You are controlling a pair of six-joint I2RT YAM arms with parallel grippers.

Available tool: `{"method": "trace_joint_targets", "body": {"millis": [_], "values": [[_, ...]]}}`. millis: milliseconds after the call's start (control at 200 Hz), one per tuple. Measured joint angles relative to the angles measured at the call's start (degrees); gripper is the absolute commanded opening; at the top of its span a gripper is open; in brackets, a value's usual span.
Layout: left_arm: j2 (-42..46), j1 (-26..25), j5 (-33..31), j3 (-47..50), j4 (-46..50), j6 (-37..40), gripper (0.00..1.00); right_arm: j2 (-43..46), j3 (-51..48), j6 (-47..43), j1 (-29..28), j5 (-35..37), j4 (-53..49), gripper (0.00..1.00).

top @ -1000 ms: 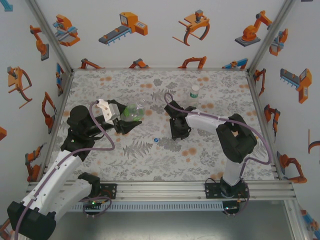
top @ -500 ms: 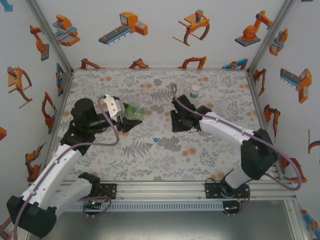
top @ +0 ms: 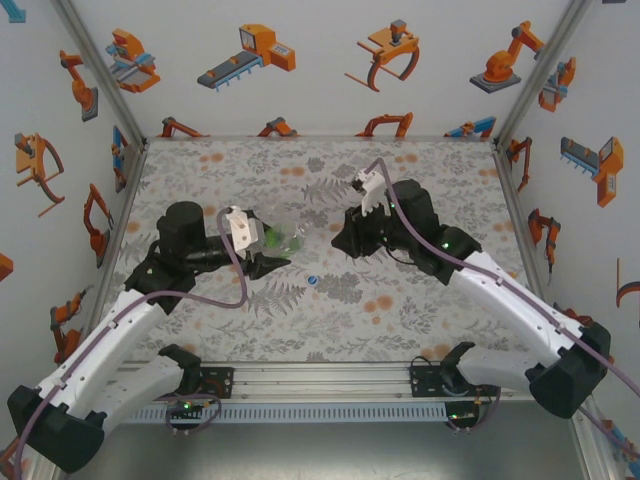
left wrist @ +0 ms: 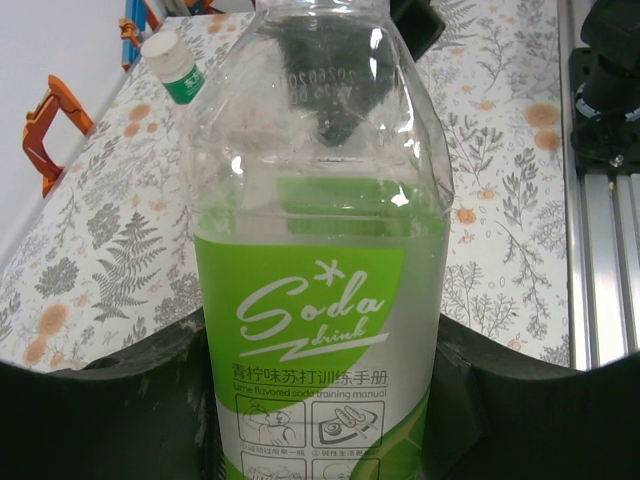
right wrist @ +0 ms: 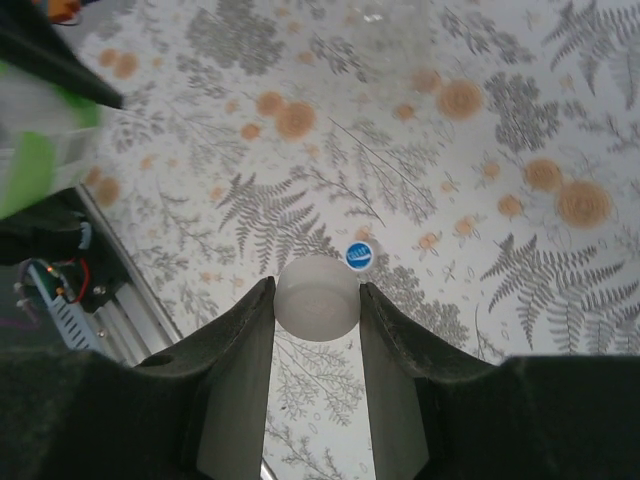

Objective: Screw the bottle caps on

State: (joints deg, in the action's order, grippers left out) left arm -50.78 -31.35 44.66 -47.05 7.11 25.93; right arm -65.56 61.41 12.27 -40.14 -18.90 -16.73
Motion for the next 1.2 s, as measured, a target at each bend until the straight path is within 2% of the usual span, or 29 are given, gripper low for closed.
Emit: {"method": "trace_joint_targets", "body": {"millis": [245, 506, 666, 1197], "values": [[0.31, -0.85, 2.27, -0.11, 1.51, 2.29, 0.00, 7.61, -3.58, -6.84, 0.00, -10.64, 5.53, 0.16], [0.33, -1.29, 3.69, -0.81, 3.21, 3.74, 0.00, 9.77, -3.63, -12.52, 0.00, -19.50, 8.00, 0.14], [0.31, -1.70, 4.59, -1.07, 4.20, 4.68, 0.00, 10.19, -3.63, -14.49, 0.00, -22.58, 10.23, 0.12], [-3.65, -2.95, 4.72, -4.76, 9.97, 6.60, 0.00, 11.02, -3.34, -20.02, -0.13, -26.18, 12.74, 0.08]]}}
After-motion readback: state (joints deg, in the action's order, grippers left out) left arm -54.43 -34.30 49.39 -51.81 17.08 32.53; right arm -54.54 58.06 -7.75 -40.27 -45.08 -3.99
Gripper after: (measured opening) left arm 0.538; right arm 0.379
